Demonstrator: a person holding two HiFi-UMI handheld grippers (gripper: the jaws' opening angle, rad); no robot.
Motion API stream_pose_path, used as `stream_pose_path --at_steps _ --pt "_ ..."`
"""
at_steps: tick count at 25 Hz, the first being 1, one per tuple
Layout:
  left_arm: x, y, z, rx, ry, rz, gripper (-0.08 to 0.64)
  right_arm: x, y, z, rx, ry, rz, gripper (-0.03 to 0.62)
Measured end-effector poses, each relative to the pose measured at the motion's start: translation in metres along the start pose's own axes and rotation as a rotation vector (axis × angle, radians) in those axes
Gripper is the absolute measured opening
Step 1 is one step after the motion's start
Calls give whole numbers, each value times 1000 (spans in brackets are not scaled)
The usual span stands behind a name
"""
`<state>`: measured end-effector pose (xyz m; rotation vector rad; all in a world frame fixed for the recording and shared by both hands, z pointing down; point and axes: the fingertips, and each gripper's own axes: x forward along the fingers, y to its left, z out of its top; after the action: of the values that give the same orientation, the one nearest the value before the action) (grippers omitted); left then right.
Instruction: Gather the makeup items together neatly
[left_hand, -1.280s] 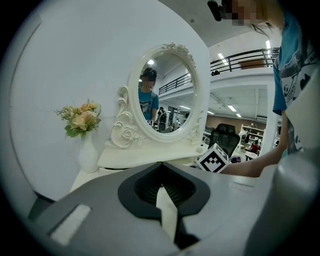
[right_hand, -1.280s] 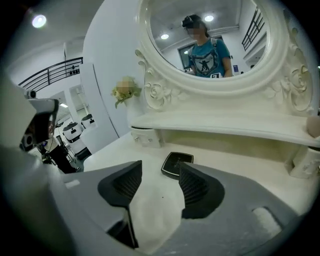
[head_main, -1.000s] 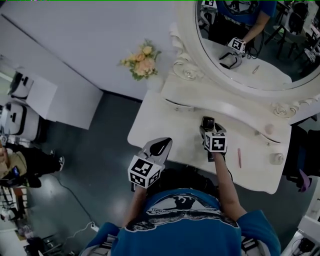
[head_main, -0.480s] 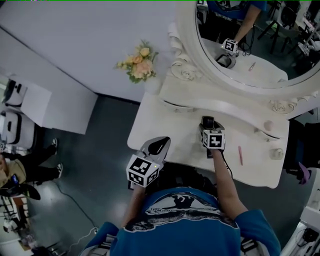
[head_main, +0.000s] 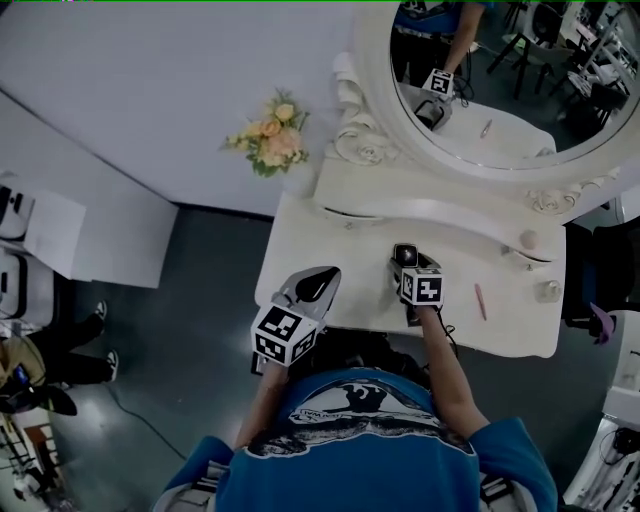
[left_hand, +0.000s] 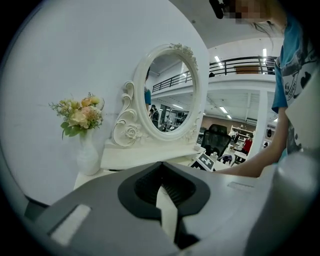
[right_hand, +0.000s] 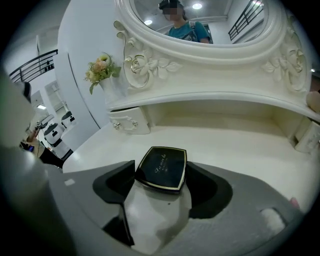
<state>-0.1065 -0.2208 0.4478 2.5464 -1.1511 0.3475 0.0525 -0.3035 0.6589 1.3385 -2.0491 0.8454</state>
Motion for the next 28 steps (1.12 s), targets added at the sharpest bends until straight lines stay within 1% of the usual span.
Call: stream_pose_path --at_steps 6,11,13,16,19,22,24,26,28 --pt "1 2 -2 16 18 -55 14 -4 34 -13 42 8 0 322" --pt "4 5 -4 25 33 -97 14 -8 55 -23 127 -8 -7 322" --pt "6 4 -6 31 41 -120 14 -9 59 -30 112 -2 -28 322" --pt "10 1 -6 41 46 -152 14 -8 61 -36 32 -7 -74 322" --pt "15 -1 -6 47 52 -181 14 -7 62 -35 20 -23 -95 327" --pt "20 -5 -7 54 56 -209 14 -6 63 -35 33 -26 -84 331" --pt "23 -9 -6 58 57 -227 14 -10 62 -33 72 -41 -60 331" --pt "26 -12 -5 62 58 -242 14 -17 60 -26 128 -79 -32 333" --pt "29 -13 -5 64 60 -254 14 -27 54 -18 153 -119 -17 333"
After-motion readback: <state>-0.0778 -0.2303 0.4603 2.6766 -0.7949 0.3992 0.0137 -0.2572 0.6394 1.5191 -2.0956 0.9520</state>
